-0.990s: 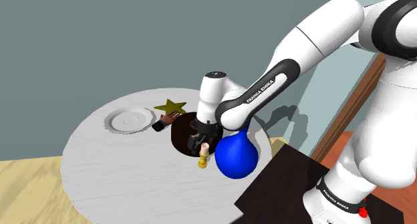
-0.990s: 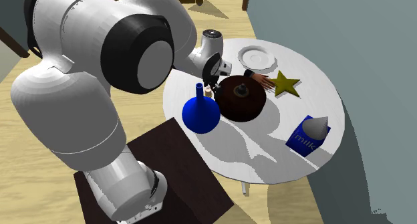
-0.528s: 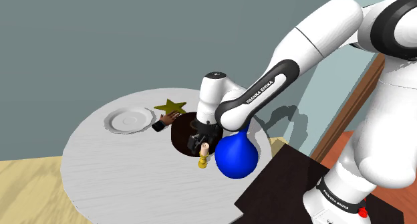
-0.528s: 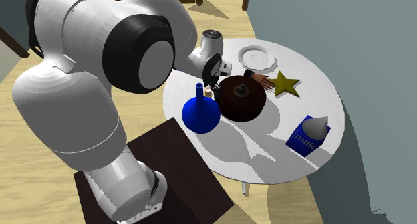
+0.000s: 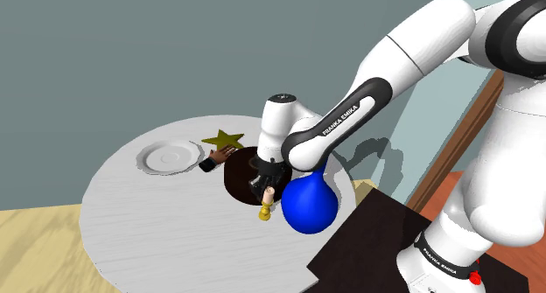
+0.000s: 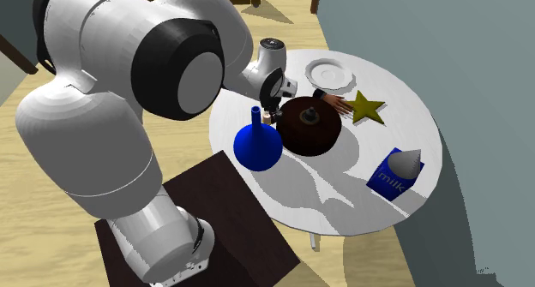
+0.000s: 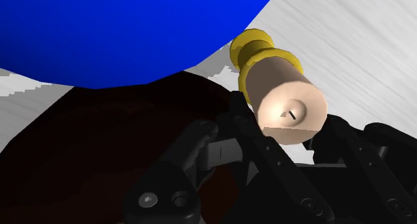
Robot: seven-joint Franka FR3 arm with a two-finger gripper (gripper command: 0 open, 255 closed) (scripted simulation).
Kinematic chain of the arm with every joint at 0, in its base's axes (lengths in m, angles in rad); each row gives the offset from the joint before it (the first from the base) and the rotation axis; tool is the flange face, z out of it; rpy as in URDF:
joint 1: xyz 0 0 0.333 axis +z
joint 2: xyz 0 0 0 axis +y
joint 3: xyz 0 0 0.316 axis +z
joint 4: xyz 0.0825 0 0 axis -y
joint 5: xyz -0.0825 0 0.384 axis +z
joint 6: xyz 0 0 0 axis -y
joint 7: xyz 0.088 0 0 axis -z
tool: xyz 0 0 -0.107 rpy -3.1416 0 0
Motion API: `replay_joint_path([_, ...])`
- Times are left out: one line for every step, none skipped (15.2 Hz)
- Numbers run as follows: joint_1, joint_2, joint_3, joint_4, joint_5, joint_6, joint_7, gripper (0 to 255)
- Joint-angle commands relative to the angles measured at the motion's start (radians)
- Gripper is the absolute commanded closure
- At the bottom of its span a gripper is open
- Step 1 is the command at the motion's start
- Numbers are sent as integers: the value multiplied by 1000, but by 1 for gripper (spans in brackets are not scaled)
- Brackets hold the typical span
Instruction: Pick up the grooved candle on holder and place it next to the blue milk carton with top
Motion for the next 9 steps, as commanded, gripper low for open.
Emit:
replay_joint_path([0, 1, 0, -1, 0, 0, 0, 255])
replay_joint_path([0, 1, 0, 0, 0, 0, 0, 255])
replay_joint_path([-2, -12, 3, 0, 7, -13, -5, 255])
replay_joint_path([-4, -24, 6, 1, 14, -25, -10, 255])
replay_joint_path([-6, -36, 8, 3, 21, -38, -14, 255])
replay_joint_path([-7, -48, 11, 4, 28, -51, -19, 255])
replay_joint_path([-9, -59, 13, 6, 35, -64, -24, 255])
replay_joint_path([-10, -71, 15, 8, 41, -76, -28, 255])
replay_joint_path([-11, -82, 16, 10, 48, -89, -32, 255])
